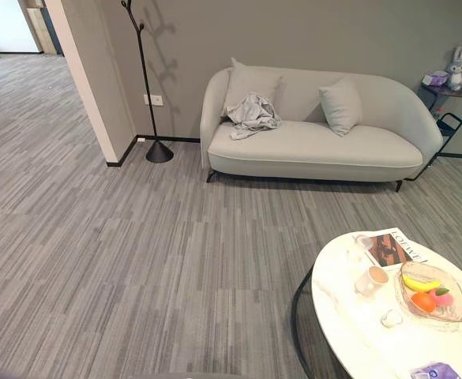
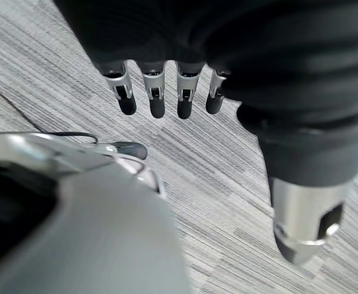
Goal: Hang the clothes on the sofa on the clothes rack.
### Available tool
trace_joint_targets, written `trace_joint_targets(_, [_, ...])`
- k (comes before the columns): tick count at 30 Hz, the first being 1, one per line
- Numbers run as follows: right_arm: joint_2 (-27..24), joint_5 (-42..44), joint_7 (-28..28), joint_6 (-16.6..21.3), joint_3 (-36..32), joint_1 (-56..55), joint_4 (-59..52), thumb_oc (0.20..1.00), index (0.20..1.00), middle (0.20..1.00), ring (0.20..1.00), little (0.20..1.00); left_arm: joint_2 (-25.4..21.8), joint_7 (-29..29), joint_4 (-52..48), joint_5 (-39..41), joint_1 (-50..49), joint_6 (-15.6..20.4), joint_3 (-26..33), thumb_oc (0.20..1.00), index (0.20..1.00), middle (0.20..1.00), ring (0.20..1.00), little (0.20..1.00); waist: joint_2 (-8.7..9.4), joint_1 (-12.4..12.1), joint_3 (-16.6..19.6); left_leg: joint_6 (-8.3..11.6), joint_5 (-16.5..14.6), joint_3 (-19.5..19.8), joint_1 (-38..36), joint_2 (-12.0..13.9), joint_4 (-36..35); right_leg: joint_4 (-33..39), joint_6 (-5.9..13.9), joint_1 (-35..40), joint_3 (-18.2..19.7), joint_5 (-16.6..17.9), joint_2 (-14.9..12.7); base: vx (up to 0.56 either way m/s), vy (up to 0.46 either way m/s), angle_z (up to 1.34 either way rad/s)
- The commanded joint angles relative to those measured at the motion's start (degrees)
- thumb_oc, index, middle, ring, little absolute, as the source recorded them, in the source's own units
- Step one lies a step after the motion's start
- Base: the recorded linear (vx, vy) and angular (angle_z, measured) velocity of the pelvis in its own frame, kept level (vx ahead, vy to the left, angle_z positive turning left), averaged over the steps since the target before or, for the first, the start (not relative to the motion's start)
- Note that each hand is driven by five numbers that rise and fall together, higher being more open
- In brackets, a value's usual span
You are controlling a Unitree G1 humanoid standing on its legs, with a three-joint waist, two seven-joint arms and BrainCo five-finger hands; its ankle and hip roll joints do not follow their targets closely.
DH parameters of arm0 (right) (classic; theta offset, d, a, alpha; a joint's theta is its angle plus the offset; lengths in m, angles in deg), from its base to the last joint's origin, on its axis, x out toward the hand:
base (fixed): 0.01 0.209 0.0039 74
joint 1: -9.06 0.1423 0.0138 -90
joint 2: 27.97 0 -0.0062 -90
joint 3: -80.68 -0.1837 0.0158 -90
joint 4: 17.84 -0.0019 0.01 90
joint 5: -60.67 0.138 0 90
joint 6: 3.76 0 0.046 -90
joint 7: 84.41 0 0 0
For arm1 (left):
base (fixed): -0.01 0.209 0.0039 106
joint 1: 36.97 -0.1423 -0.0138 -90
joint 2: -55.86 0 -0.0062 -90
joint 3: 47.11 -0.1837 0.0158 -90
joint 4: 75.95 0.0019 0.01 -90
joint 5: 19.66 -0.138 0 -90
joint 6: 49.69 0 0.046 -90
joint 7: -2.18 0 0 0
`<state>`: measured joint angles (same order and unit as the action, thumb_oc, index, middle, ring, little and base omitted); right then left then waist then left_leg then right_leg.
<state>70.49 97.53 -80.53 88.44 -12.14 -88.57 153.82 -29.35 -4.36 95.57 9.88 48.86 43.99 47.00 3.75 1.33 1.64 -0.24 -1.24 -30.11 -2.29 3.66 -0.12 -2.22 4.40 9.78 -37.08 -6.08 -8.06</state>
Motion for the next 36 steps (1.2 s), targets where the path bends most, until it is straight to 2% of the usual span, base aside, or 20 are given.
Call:
trace_joint_targets(1, [-0.6, -1.1, -1.1, 0.9, 0.5, 1.7, 4.7, 1.0, 1.0, 1.0, 1.0, 1.0, 2.2, 0.0, 2.4, -3.7, 3.1, 1.2, -2.9, 1.0, 1.0, 1.0, 1.0, 1.0, -2.69, 1.4, 0.0, 5.7, 6.7, -0.8, -3.6, 6.1, -4.2, 5.1, 2.45, -1.4, 0.5, 8.4, 0.0, 0.0, 0.0, 0.0])
trace_joint_targets(14, [-0.7, -2.6, -1.1, 1.0, 1.2, 1.8, 4.7, 1.0, 1.0, 1.0, 1.0, 1.0, 2.5, -0.7, 2.8, -7.6, 3.2, 0.9, -4.9, 1.0, 1.0, 1.0, 1.0, 1.0, -2.85, 2.0, -0.2, 5.8, 6.6, -2.1, -4.6, 6.4, -4.2, 4.8, 2.4, -1.9, 1.9, 8.3, -0.1, 0.0, -0.012, -0.07])
trace_joint_targets(20, [-0.5, -9.0, -1.3, 0.7, 5.2, 2.4, 3.7, 1.0, 1.0, 1.0, 1.0, 1.0, 2.1, -0.4, 2.5, -9.1, 3.4, 0.6, -5.8, 1.0, 1.0, 1.0, 1.0, 1.0, -2.6, 1.1, -0.5, 5.88, 7.0, -2.3, -4.8, 7.0, -4.0, 4.5, 1.97, -1.6, 1.8, 7.4, 0.3, 0.0, -0.035, -0.04])
trace_joint_targets(26, [-0.4, -9.8, -1.0, 0.5, 6.1, 2.5, 3.1, 1.0, 1.0, 1.0, 1.0, 1.0, 2.0, -0.4, 2.2, -8.9, 3.4, 0.7, -5.6, 1.0, 1.0, 1.0, 1.0, 1.0, -2.47, 1.1, -0.6, 6.01, 6.8, -2.7, -5.1, 7.6, -3.6, 4.2, 1.59, -1.3, 2.1, 6.7, 0.6, 0.01, -0.047, 0.02])
trace_joint_targets(29, [-0.7, -9.0, -0.9, 0.8, 5.6, 2.7, 3.1, 1.0, 1.0, 1.0, 1.0, 1.0, 1.7, -0.1, 1.6, -7.7, 4.0, 1.0, -5.6, 1.0, 1.0, 1.0, 1.0, 1.0, -1.69, 1.3, -2.4, 6.31, 4.4, -3.5, -1.8, 9.9, 4.4, 2.6, 0.29, -1.5, 3.8, 4.3, 0.7, -0.02, -0.095, 0.0])
trace_joint_targets(30, [-0.7, -9.0, -0.8, 0.8, 5.6, 2.8, 3.1, 1.0, 1.0, 1.0, 1.0, 1.0, 1.7, 0.0, 1.6, -7.7, 4.1, 1.0, -5.6, 1.0, 1.0, 1.0, 1.0, 1.0, -1.69, 1.2, -2.4, 6.38, 4.0, -3.4, -1.4, 10.2, 5.2, 2.5, 0.19, -1.6, 3.8, 4.2, 0.7, -0.02, -0.125, 0.04])
trace_joint_targets(31, [-1.0, -8.7, -0.9, 0.9, 5.4, 2.9, 3.2, 1.0, 1.0, 1.0, 1.0, 1.0, 1.6, 0.5, 1.0, -5.9, 4.4, 1.5, -5.3, 1.0, 1.0, 1.0, 1.0, 1.0, -0.95, 0.8, -3.8, 7.25, 4.8, -3.4, 1.2, 12.3, 11.5, 2.2, -0.9, -1.3, 4.6, 3.0, 0.9, 0.01, -0.141, 0.05])
trace_joint_targets(32, [-1.2, -8.5, -1.0, 1.0, 5.2, 3.0, 3.2, 1.0, 1.0, 1.0, 1.0, 1.0, 1.5, 1.0, 0.3, -4.4, 4.7, 1.9, -5.1, 1.0, 1.0, 1.0, 1.0, 1.0, -0.64, 0.0, -4.8, 8.14, 6.3, -1.8, 3.4, 13.9, 16.8, 2.1, -1.72, -1.1, 5.1, 2.3, 1.4, 0.01, -0.154, 0.0])
trace_joint_targets(33, [-1.1, -8.5, -1.0, 1.0, 5.2, 3.1, 3.2, 1.0, 1.0, 1.0, 1.0, 1.0, 1.5, 1.0, 0.3, -4.3, 4.7, 1.9, -5.1, 1.0, 1.0, 1.0, 1.0, 1.0, -0.82, 0.0, -4.8, 8.47, 6.0, -1.4, 4.0, 14.6, 17.9, 2.1, -1.97, -1.1, 5.0, 2.1, 1.9, 0.03, -0.134, -0.19])
trace_joint_targets(34, [-1.4, -7.8, -1.2, 1.1, 4.8, 3.2, 3.3, 1.0, 1.0, 1.0, 1.0, 1.0, 1.5, 1.6, -0.6, -2.3, 5.2, 2.3, -4.6, 1.0, 1.0, 1.0, 1.0, 1.0, -0.63, -0.7, -5.7, 8.98, 8.0, 1.0, 6.2, 15.4, 20.4, 2.3, -2.61, -0.8, 5.0, 1.4, 2.4, 0.06, -0.08, -0.37])
trace_joint_targets(36, [-1.8, -6.7, -0.9, 1.0, 4.2, 3.1, 3.9, 1.0, 1.0, 1.0, 1.0, 1.0, 1.4, 1.8, -0.8, 0.3, 5.3, 2.7, -3.2, 1.0, 1.0, 1.0, 1.0, 1.0, -0.28, -0.7, -5.7, 7.88, 6.7, 2.5, 8.7, 15.0, 18.8, 2.7, -2.25, -0.5, 4.6, 1.5, 2.3, 0.18, 0.006, -0.25])
